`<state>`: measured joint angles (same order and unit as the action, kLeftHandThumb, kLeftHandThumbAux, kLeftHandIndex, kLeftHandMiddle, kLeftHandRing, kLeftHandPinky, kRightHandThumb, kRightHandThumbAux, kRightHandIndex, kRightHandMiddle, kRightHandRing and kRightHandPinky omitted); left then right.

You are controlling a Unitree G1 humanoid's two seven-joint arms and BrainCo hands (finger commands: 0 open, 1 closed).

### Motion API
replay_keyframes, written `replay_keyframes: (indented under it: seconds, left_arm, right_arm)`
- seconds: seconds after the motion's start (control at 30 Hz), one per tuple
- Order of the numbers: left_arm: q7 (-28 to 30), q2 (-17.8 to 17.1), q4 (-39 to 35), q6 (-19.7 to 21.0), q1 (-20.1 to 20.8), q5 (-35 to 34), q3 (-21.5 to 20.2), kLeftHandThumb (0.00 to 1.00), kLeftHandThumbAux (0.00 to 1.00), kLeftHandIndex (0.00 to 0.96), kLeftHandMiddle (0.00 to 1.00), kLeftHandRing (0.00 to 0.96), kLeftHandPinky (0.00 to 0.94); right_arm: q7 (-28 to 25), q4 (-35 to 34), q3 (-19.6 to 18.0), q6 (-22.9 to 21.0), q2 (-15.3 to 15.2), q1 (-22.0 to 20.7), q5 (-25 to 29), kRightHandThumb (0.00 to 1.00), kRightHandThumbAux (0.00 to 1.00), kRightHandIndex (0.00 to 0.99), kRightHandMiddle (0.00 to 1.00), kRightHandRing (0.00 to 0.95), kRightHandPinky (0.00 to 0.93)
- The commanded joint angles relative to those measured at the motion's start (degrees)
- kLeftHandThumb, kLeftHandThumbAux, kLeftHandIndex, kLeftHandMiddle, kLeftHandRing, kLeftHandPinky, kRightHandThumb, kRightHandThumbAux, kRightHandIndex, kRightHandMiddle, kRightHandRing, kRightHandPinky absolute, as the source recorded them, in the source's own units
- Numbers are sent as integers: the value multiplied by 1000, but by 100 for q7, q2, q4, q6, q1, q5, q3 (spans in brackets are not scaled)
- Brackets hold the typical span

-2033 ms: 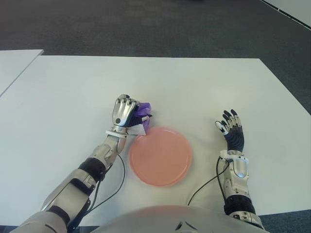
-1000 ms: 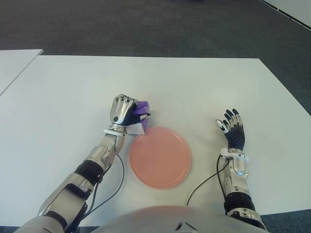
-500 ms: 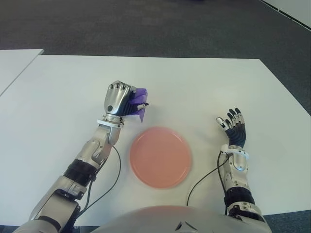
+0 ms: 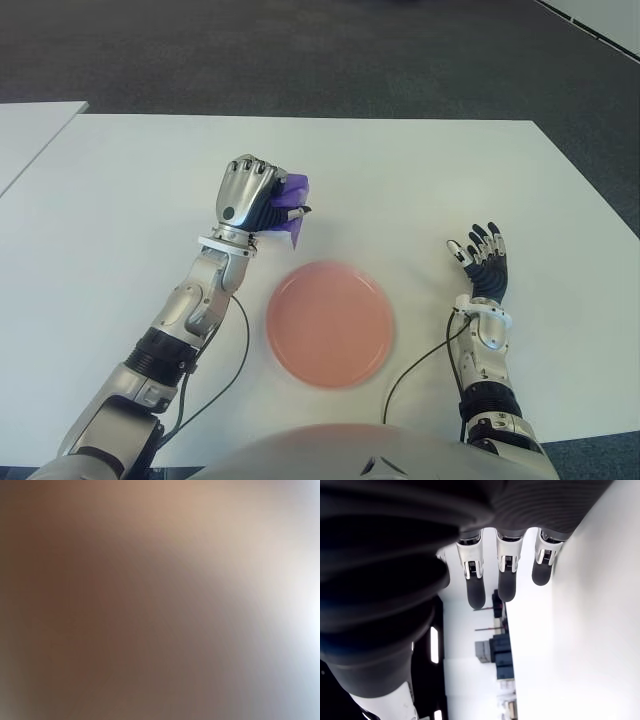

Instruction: Put the tissue paper into the plate.

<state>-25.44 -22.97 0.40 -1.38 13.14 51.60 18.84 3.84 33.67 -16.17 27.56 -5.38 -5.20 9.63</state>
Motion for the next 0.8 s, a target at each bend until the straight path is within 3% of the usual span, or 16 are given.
replay_keyframes:
  seconds: [0.03,0.8]
  left_arm:
    - [225,2,-162,49,-87,75,-33,802,694,861,896,898,901]
    - [597,400,-683,253,-561,312,133,764,711,875,904,899,912]
  right_arm:
    - [-37,464,131,-544,357,629,-20,184,825,73,168,116,39]
    - [74,94,355,-662,334,864,-275,206,709,44,170,111,54]
